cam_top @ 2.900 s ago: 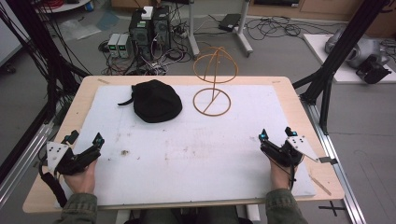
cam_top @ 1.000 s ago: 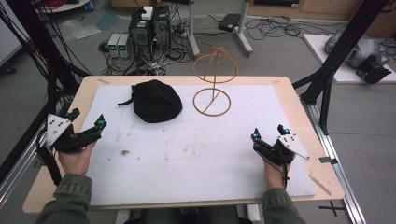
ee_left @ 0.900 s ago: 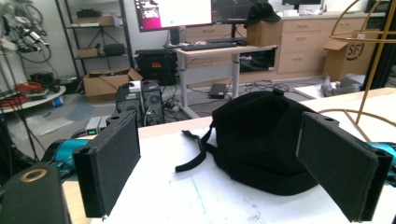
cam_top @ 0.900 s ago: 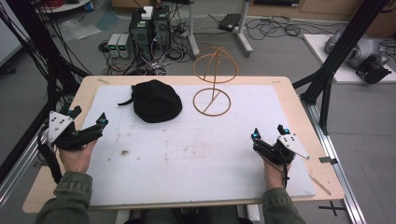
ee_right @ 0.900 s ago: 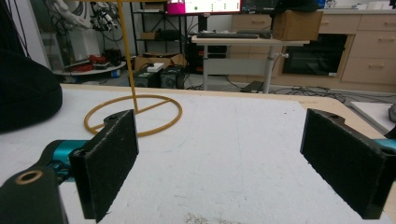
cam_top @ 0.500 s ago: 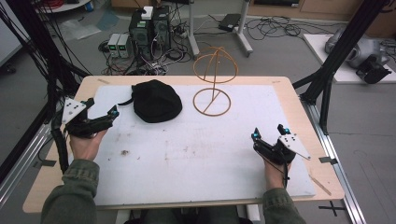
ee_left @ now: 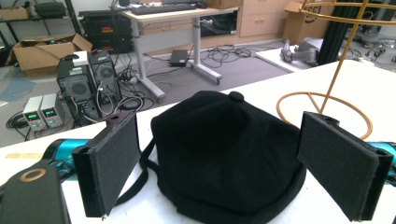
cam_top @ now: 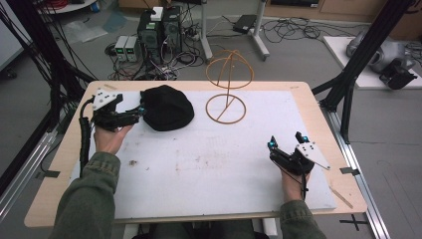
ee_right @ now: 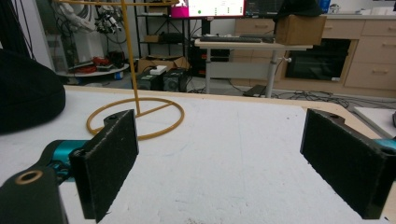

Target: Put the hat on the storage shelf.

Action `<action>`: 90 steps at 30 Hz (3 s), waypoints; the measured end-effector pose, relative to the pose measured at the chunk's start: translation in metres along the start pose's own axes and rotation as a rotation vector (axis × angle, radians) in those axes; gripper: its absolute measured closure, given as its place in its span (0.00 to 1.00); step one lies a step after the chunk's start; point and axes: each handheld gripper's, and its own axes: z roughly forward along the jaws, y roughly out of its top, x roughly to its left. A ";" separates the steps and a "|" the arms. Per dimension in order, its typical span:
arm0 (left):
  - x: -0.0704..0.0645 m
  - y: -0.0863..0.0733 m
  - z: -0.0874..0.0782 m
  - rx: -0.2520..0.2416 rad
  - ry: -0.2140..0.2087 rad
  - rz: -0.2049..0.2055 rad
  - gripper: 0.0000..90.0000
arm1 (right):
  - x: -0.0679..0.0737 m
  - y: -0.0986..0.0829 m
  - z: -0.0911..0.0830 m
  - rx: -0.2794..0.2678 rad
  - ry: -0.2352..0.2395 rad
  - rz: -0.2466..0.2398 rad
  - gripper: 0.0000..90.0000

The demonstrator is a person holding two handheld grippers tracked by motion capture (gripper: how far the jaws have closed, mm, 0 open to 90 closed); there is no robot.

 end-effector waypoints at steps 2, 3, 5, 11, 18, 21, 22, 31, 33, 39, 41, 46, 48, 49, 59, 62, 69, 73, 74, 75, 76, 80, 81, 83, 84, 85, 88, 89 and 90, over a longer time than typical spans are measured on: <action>0.000 0.003 0.006 0.008 -0.015 0.006 0.15 | 0.000 0.000 0.000 -0.003 0.001 -0.006 0.12; -0.001 0.004 0.010 0.015 -0.028 0.006 0.15 | 0.000 0.000 0.000 -0.003 0.001 -0.006 0.12; -0.002 0.007 0.019 0.045 -0.057 0.022 0.15 | 0.000 0.000 0.000 -0.003 0.002 -0.007 0.12; -0.006 0.016 0.041 0.088 -0.077 0.037 0.15 | 0.000 0.001 -0.001 -0.004 0.007 -0.011 0.12; -0.012 0.027 0.063 0.126 -0.085 0.053 0.15 | 0.001 0.001 -0.002 -0.013 0.012 -0.034 0.12; -0.013 0.026 0.072 0.154 -0.080 0.050 0.16 | 0.002 0.001 -0.002 -0.007 0.018 -0.026 0.12; -0.013 0.024 0.076 0.170 -0.083 0.045 0.16 | 0.001 0.001 -0.001 -0.012 0.023 -0.031 0.12; -0.014 0.010 0.093 0.248 -0.093 0.040 0.16 | 0.001 0.000 0.000 -0.012 0.023 -0.041 0.12; -0.013 0.007 0.096 0.263 -0.097 0.038 0.16 | 0.001 0.000 0.000 -0.005 0.026 -0.030 0.12; -0.017 0.000 0.103 0.295 -0.106 0.038 0.16 | 0.001 0.000 0.001 -0.004 0.025 -0.031 0.12; -0.018 -0.003 0.106 0.315 -0.104 0.040 0.16 | 0.001 0.000 0.001 -0.004 0.025 -0.030 0.12; -0.019 -0.007 0.108 0.336 -0.126 0.030 0.32 | 0.000 0.000 0.001 -0.008 0.022 -0.035 0.12; -0.020 -0.007 0.108 0.336 -0.136 0.020 0.45 | 0.000 0.000 0.000 -0.008 0.022 -0.028 0.12; -0.020 -0.008 0.109 0.341 -0.137 0.020 0.45 | -0.001 0.000 0.000 -0.012 0.019 -0.031 0.12; -0.023 -0.012 0.110 0.397 -0.107 0.011 0.89 | -0.003 0.001 -0.001 -0.015 0.013 -0.019 0.12; -0.018 -0.012 0.110 0.407 -0.113 -0.032 0.96 | -0.003 0.001 -0.001 -0.016 0.016 -0.027 0.12; -0.025 -0.009 0.102 0.359 -0.107 0.069 0.97 | -0.003 0.000 0.000 -0.010 0.015 -0.025 0.12; -0.026 -0.007 0.098 0.343 -0.119 0.077 0.97 | -0.003 0.000 0.000 -0.013 0.014 -0.031 0.12; -0.026 -0.007 0.097 0.333 -0.118 0.078 0.97 | -0.003 0.000 0.000 -0.013 0.014 -0.029 0.12; -0.026 -0.006 0.095 0.315 -0.122 0.077 0.97 | -0.003 0.000 0.000 -0.013 0.014 -0.029 0.12; -0.027 -0.004 0.093 0.300 -0.123 0.078 0.97 | -0.003 0.000 0.000 -0.011 0.014 -0.026 0.12; -0.029 0.003 0.085 0.256 -0.118 0.092 0.97 | -0.003 0.000 -0.001 -0.011 0.015 -0.025 0.12; -0.029 0.005 0.084 0.248 -0.122 0.092 0.97 | -0.003 0.000 -0.001 -0.011 0.015 -0.025 0.12; -0.029 0.009 0.080 0.225 -0.119 0.094 0.97 | -0.002 0.000 0.000 -0.012 0.015 -0.023 0.12; -0.029 0.011 0.077 0.214 -0.118 0.094 0.97 | -0.002 0.000 0.000 -0.012 0.015 -0.023 0.12; -0.029 0.014 0.074 0.199 -0.108 0.099 0.97 | -0.002 0.000 0.000 -0.012 0.016 -0.023 0.12; -0.028 0.019 0.068 0.165 -0.096 0.082 0.97 | -0.002 0.000 0.000 -0.013 0.018 -0.017 0.12; -0.028 0.021 0.066 0.156 -0.090 0.086 0.97 | -0.002 0.000 0.000 -0.013 0.018 -0.017 0.12; -0.026 0.023 0.063 0.145 -0.085 0.086 0.97 | -0.002 0.000 0.000 -0.014 0.019 -0.016 0.12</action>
